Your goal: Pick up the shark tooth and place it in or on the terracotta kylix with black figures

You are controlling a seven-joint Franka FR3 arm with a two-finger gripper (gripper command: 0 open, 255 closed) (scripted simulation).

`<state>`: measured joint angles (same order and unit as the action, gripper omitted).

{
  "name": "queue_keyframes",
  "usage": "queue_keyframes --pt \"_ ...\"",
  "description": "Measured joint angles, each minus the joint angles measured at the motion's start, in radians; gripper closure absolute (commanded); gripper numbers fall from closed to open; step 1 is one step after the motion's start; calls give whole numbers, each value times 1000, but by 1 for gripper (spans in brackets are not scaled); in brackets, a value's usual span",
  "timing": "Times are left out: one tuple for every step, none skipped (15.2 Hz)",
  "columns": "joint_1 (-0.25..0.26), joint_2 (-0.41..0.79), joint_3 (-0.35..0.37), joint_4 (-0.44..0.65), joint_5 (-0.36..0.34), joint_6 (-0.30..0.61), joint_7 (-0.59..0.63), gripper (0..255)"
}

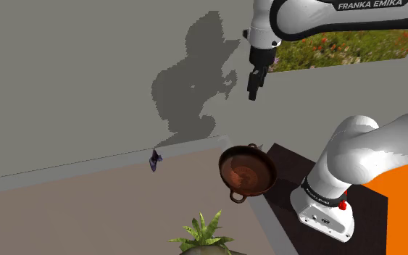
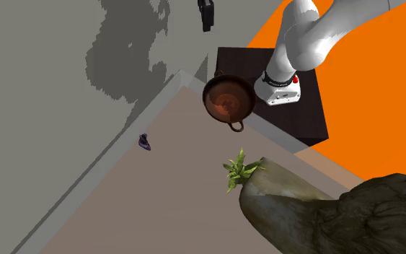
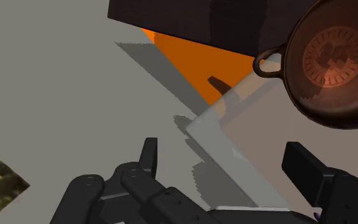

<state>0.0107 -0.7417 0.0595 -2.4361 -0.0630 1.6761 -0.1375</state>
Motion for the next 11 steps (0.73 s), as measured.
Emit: queue_keyframes --pt "0 0 0 0 0 0 0 0" --pt "4 17 5 4 2 11 0 0" --pt "12 39 16 13 9 21 5 0" --pt "19 64 22 18 11 38 3 0" --pt "28 104 36 33 17 59 8 0" --pt "35 140 46 46 20 79 9 0" --pt "41 176 54 65 22 94 7 0" --pt "47 210 63 82 23 107 6 0" --pt "53 245 72 96 24 125 5 0" --pt "60 287 85 116 25 143 9 0" --pt "68 312 96 122 27 159 11 0"
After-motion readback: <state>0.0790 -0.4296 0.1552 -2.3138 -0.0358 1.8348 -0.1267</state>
